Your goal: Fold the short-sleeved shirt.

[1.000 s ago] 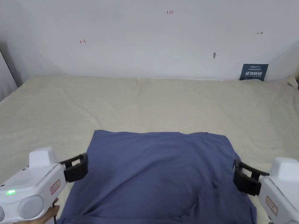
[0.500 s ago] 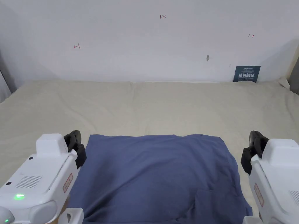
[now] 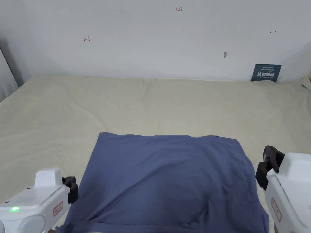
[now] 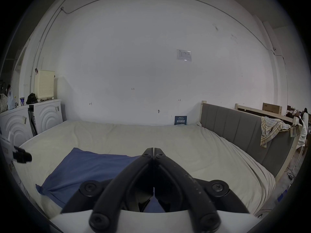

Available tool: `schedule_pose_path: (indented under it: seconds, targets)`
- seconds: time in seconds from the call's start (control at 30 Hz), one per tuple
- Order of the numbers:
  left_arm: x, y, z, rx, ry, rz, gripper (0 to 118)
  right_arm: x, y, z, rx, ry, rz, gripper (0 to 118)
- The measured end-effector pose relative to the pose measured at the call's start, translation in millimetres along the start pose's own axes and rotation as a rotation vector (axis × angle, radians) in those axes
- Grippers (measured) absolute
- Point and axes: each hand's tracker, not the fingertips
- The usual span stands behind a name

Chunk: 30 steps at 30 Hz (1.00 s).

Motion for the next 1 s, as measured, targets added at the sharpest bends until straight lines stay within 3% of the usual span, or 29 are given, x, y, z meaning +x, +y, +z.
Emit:
schedule_pose_path:
  seconds: [0.03, 0.07, 0.1, 0.17, 0.2, 0.37, 0.43, 0.5, 0.57, 0.63, 0.73, 0.77, 0.8, 0.83, 1.0]
  targets:
    - [-6, -8, -5, -0.036, 0.013, 0.003, 49, -1, -2, -1, -0.006, 0.003, 0.001, 2]
    - [-9, -16, -9, -0.087, 0.020, 0.000, 49, -2, -3, -2, -0.013, 0.004, 0.004, 2]
    - [-14, -24, -15, -0.130, 0.028, -0.003, 59, -3, -4, -3, -0.019, 0.006, 0.006, 2]
    - [-22, -42, -27, -0.222, 0.047, -0.004, 101, -5, -7, -4, -0.032, 0.012, 0.007, 2]
    - [-25, -50, -31, -0.227, 0.060, -0.002, 107, -5, -9, -5, -0.037, 0.013, 0.009, 2]
    - [-35, -76, -55, -0.336, 0.117, -0.010, 105, -4, -17, -7, -0.072, 0.006, 0.004, 2]
    - [-40, -83, -64, -0.342, 0.128, -0.012, 99, -2, -21, -6, -0.084, 0.001, 0.004, 2]
    - [-42, -89, -71, -0.345, 0.117, -0.008, 73, 1, -25, -6, -0.099, -0.008, 0.005, 2]
    - [-45, -90, -74, -0.353, 0.044, 0.047, 31, 5, -32, -5, -0.132, -0.014, 0.000, 3]
    - [-39, -88, -68, -0.320, -0.001, 0.101, 5, 11, -41, -6, -0.180, -0.032, -0.011, 8]
    - [-30, -87, -63, -0.293, 0.042, 0.040, 5, 26, -64, -10, -0.289, -0.045, -0.036, 58]
    - [-29, -86, -62, -0.287, 0.039, 0.033, 5, 30, -75, -14, -0.343, -0.051, -0.048, 86]
    - [-28, -85, -61, -0.286, 0.038, 0.026, 5, 35, -86, -17, -0.400, -0.059, -0.052, 106]
    - [-28, -82, -60, -0.281, 0.038, 0.019, 5, 39, -99, -20, -0.451, -0.072, -0.062, 116]
    - [-29, -73, -54, -0.247, 0.033, 0.024, 5, 47, -161, -34, -0.663, -0.085, -0.060, 112]
